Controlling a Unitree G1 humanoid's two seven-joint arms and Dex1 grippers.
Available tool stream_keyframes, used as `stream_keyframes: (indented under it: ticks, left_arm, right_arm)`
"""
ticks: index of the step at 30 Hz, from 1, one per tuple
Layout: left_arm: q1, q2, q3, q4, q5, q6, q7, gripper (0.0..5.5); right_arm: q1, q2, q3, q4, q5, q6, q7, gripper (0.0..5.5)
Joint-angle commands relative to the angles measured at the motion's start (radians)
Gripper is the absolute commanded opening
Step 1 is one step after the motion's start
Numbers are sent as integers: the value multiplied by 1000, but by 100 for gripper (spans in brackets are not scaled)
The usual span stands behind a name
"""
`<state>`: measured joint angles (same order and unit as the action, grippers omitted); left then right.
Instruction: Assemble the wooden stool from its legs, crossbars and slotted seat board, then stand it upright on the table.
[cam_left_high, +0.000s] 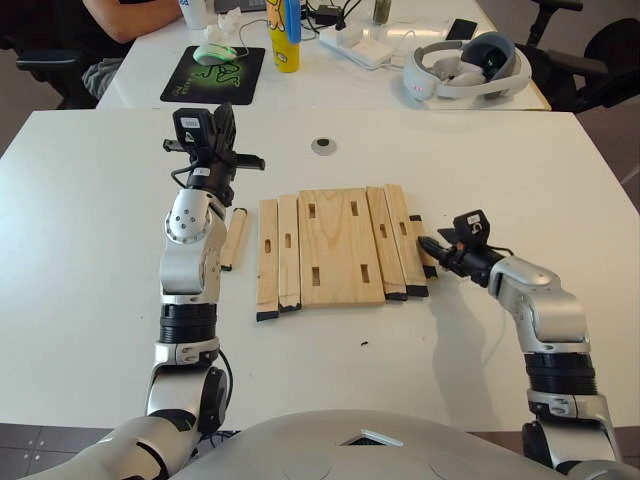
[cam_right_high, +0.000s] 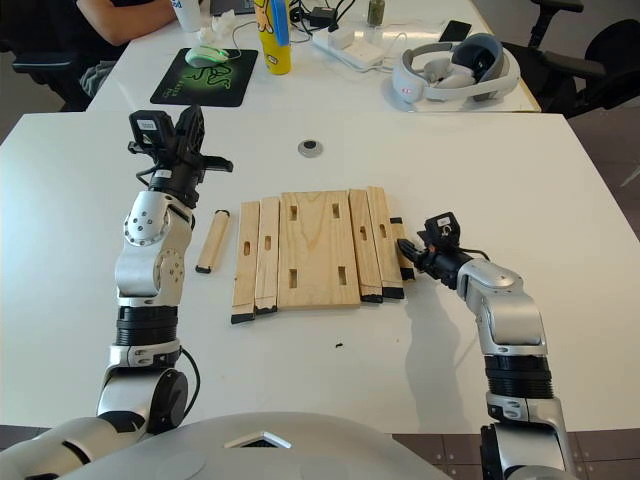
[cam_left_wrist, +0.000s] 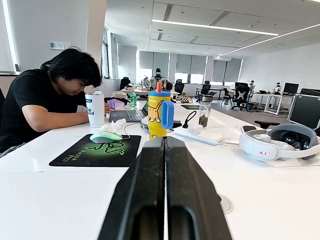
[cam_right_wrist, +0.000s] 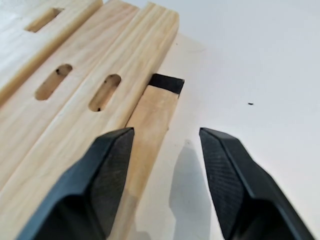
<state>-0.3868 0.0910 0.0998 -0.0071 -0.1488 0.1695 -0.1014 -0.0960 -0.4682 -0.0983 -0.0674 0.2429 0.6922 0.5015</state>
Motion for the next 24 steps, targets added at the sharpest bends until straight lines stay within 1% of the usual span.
stream_keyframes:
  ticks: [1,8,11,13,18,24]
  left_arm:
    - [11,4,0,-10,-4,13,-3,0]
    - [7,5,-1,-9,-5,14,-6,0]
    - [6,6,-1,-8,-5,14,-6,0]
    - [6,6,-2,-8,-5,15,-5,0]
    - [5,4,-4,-6,-7,14,-5,0]
    - [4,-1,-10,-3,-6,12,-4,0]
  right_arm:
    - [5,-18,26,3,-13,2,11,244]
    - [31,-61,101,-24,-45,-4,47,244]
    - [39,-93,148,-19,-96,-24,43,244]
    - [38,-103,160,-5,-121,-29,33,244]
    - [14,-115,114,55,-143,-74,-7,244]
    - [-27,-82,59,71,-93,-86,2,244]
